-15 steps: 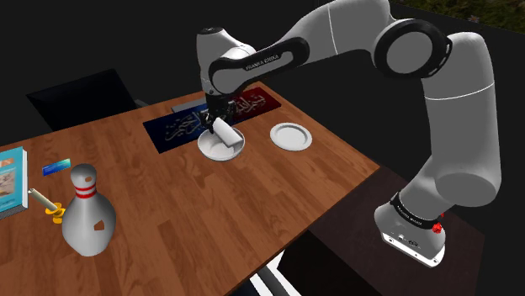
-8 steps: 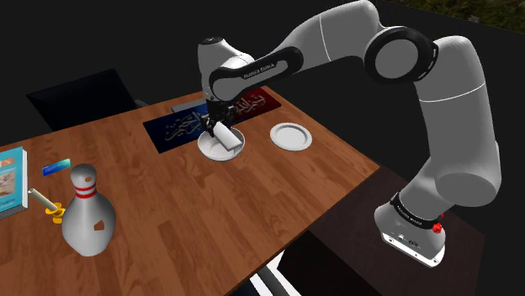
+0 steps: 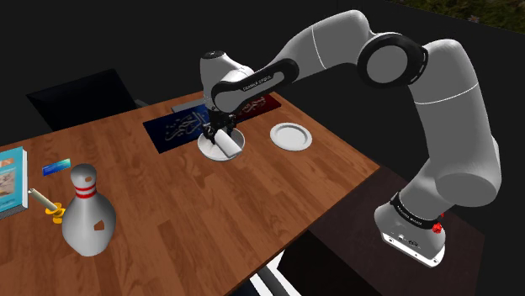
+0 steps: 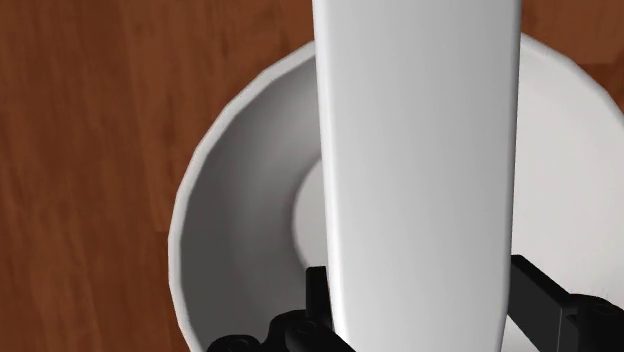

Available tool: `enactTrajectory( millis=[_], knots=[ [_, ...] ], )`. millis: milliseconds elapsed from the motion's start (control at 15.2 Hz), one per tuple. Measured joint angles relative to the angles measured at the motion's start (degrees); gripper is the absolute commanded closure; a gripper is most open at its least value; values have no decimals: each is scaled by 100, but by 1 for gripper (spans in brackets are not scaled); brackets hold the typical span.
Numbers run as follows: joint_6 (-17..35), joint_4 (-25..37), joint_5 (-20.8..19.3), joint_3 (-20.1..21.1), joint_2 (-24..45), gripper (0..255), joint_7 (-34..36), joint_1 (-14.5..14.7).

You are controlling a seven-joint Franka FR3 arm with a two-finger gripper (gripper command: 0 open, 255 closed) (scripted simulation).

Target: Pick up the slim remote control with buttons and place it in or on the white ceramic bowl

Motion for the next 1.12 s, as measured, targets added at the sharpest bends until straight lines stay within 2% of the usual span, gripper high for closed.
enactTrajectory(
  millis=[330, 396, 792, 1122],
  knots=[
    [12, 15, -7, -4, 17, 255, 3, 6],
    [11, 16, -6, -3, 18, 0, 2, 6],
    [18, 16, -7, -6, 29, 0, 3, 5],
    [-392, 117, 87, 72, -293, 0, -38, -21]
  ],
)
